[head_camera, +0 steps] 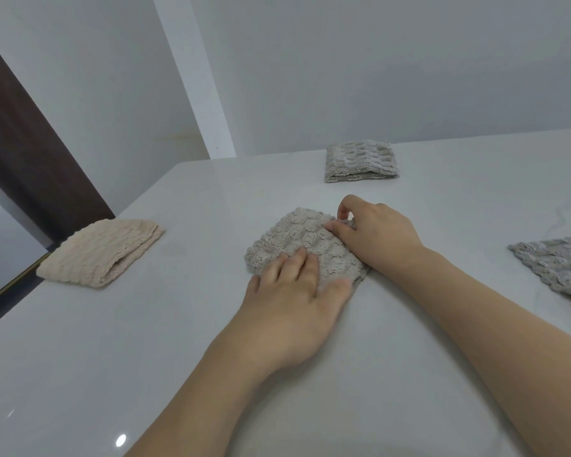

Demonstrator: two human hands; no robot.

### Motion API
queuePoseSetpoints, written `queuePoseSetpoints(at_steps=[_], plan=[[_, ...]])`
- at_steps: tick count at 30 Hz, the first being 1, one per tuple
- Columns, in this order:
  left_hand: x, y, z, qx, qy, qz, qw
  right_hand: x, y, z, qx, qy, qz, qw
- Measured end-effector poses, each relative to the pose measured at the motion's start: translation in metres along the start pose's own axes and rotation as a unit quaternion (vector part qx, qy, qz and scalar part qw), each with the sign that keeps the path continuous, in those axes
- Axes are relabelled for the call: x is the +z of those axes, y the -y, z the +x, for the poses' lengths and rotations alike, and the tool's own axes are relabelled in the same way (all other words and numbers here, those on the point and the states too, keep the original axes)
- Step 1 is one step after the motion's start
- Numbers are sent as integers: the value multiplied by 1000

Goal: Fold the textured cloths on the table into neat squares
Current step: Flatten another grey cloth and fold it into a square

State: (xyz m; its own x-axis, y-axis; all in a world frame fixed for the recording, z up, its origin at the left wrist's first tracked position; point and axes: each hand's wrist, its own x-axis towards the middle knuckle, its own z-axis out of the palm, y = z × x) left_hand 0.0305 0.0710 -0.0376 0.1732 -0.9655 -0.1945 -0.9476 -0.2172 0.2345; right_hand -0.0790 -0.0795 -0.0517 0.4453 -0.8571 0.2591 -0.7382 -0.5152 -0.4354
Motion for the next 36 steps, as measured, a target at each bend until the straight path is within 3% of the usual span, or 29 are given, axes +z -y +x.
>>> queuePoseSetpoints(at_steps=[2, 4, 10, 14, 17, 20, 23, 25, 28, 36], plan=[[-5, 4, 4, -26, -87, -69, 993, 0, -1, 0, -6, 0, -3, 1000], [-7, 5, 5, -21, -137, -30, 990, 0, -1, 0, -4, -4, 0, 1000], [-5, 15, 6, -39, 4, 34, 999, 4, -3, 0, -4, -27, -6, 1000], [-11, 21, 4, -93, 75, -21, 993, 3, -7, 4, 18, -32, 46, 998], [-12, 23, -3, -81, 97, -37, 991, 3, -6, 6, 36, -39, 69, 996], [-12, 27, -5, -76, 27, -114, 990, -2, -4, 0, 63, -41, 132, 988], [-12, 25, -4, -142, -133, -276, 941, -8, -1, -11, 72, -29, 156, 985], [-11, 26, -4, -179, -166, -271, 931, -9, 3, -22, 56, -5, 124, 991], [-15, 34, -14, -167, -130, -256, 943, -14, 11, -43, 46, 24, 117, 992], [-24, 41, -91, -143, 55, -282, 947, -39, 22, -109, -11, 133, 109, 985]])
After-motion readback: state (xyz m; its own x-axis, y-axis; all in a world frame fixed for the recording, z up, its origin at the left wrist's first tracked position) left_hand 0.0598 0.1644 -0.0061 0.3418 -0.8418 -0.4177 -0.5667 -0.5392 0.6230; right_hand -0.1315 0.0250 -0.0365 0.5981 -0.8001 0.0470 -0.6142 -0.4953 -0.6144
